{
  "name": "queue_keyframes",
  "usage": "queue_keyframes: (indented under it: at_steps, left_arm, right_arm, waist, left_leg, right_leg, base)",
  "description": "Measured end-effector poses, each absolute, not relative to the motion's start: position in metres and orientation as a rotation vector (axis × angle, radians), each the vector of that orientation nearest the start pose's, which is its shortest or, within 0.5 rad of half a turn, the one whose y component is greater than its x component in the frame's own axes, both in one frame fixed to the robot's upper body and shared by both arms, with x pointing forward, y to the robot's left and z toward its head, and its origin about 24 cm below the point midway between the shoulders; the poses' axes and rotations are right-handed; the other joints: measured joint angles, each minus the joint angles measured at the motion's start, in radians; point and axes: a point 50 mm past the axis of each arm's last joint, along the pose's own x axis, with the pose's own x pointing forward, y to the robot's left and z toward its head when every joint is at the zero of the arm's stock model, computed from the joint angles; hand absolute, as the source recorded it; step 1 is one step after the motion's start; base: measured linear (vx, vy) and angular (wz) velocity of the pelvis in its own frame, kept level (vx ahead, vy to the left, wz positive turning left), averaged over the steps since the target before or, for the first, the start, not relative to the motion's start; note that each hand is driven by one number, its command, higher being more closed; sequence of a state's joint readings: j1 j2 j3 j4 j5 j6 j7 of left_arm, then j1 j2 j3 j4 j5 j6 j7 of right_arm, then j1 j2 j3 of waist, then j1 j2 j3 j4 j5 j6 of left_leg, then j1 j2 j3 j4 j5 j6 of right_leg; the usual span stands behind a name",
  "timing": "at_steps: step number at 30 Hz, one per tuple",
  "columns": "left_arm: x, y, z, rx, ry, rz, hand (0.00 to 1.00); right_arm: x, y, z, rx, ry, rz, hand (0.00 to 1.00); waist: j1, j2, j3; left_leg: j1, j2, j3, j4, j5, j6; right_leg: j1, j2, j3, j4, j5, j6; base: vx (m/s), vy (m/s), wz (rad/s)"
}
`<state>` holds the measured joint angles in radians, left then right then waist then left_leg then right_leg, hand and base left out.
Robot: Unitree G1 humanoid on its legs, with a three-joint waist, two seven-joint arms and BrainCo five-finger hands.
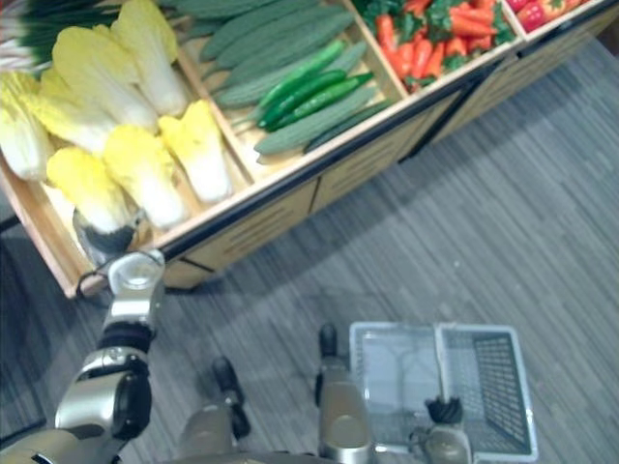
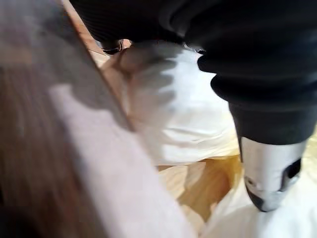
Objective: Pick vegetable in the basket
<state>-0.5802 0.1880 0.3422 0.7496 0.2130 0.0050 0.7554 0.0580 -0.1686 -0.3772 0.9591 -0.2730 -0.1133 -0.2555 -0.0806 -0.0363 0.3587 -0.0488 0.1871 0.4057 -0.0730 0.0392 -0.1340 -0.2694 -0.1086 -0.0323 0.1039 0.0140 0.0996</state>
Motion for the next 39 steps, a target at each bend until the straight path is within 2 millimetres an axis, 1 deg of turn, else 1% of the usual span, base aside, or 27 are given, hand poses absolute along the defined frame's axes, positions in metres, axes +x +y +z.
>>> queue_keyframes:
  at_steps: [5, 10, 11, 14, 15, 20, 26, 29, 34, 39]
  left_arm:
    - [0.329, 0.263, 0.055, 0.249, 0.136, 0.979, 0.00]
    - [0.331, 0.265, 0.055, 0.246, 0.150, 0.983, 0.00]
    - [0.331, 0.265, 0.055, 0.247, 0.153, 0.983, 1.00]
    - [0.332, 0.267, 0.055, 0.250, 0.157, 0.991, 1.00]
    - [0.331, 0.272, 0.056, 0.252, 0.158, 1.005, 1.00]
    - [0.329, 0.279, 0.057, 0.268, 0.161, 1.015, 1.00]
    - [0.330, 0.280, 0.056, 0.257, 0.167, 0.999, 1.00]
    - [0.330, 0.280, 0.055, 0.222, 0.177, 0.990, 1.00]
    - [0.329, 0.278, 0.048, 0.222, 0.211, 0.955, 1.00]
    - [0.330, 0.275, 0.045, 0.196, 0.223, 0.935, 1.00]
  right_arm:
    - [0.119, -0.282, -0.123, -0.379, 0.875, -0.531, 1.00]
    - [0.120, -0.280, -0.124, -0.392, 0.874, -0.512, 1.00]
    - [0.120, -0.280, -0.124, -0.393, 0.874, -0.509, 1.00]
    - [0.120, -0.280, -0.124, -0.394, 0.875, -0.506, 1.00]
    - [0.120, -0.279, -0.124, -0.395, 0.875, -0.504, 1.00]
    - [0.121, -0.279, -0.124, -0.397, 0.875, -0.499, 1.00]
    - [0.118, -0.278, -0.126, -0.394, 0.889, -0.497, 1.00]
    - [0.116, -0.277, -0.128, -0.392, 0.901, -0.495, 1.00]
    - [0.114, -0.277, -0.129, -0.388, 0.915, -0.488, 1.00]
    - [0.112, -0.276, -0.130, -0.386, 0.924, -0.485, 1.00]
  waist:
    - [0.000, 0.024, -0.002]
    - [0.000, 0.027, -0.002]
    - [0.000, 0.027, -0.002]
    - [0.000, 0.027, -0.002]
    - [0.000, 0.027, -0.002]
    - [0.001, 0.027, -0.002]
    - [0.000, 0.027, -0.002]
    - [-0.001, 0.026, -0.002]
    - [-0.002, 0.024, -0.004]
    - [-0.004, 0.022, -0.006]
  left_leg:
    - [0.000, 0.000, 0.004, -0.005, 0.000, 0.000]
    - [0.000, -0.001, 0.010, -0.010, 0.001, 0.000]
    - [0.000, -0.001, 0.011, -0.010, 0.001, 0.000]
    - [0.000, -0.001, 0.012, -0.012, 0.002, 0.001]
    - [-0.001, -0.001, 0.012, -0.012, 0.002, 0.000]
    - [-0.001, -0.003, 0.012, -0.014, 0.003, 0.000]
    - [0.002, -0.003, 0.012, -0.014, 0.003, 0.000]
    - [0.007, -0.002, 0.008, -0.014, 0.003, 0.000]
    - [0.034, -0.002, -0.005, -0.018, 0.003, 0.000]
    - [0.041, -0.004, -0.011, -0.017, 0.003, 0.000]
  right_leg:
    - [0.001, 0.002, 0.001, -0.019, 0.016, 0.000]
    - [0.002, 0.002, 0.002, -0.035, 0.024, 0.000]
    - [0.002, 0.002, 0.002, -0.036, 0.025, 0.000]
    - [0.002, 0.002, 0.002, -0.038, 0.026, 0.000]
    - [0.002, 0.002, 0.002, -0.038, 0.026, 0.000]
    - [0.002, 0.000, 0.001, -0.039, 0.027, 0.001]
    - [0.009, 0.000, -0.003, -0.041, 0.033, 0.003]
    - [0.018, -0.002, -0.009, -0.043, 0.034, 0.004]
    - [0.055, -0.003, -0.018, -0.054, 0.035, 0.005]
    - [0.068, -0.005, -0.027, -0.056, 0.035, 0.006]
  base:
    - [0.02, -0.007, -0.04]
    - [0.01, -0.006, -0.04]
    - [0.00, 0.000, 0.00]
    - [0.00, 0.000, 0.00]
    - [0.00, 0.000, 0.00]
    - [0.01, -0.002, 0.00]
    - [0.03, -0.004, 0.02]
    - [0.03, -0.005, 0.05]
    - [0.02, -0.004, 0.05]
    - [0.01, -0.002, 0.04]
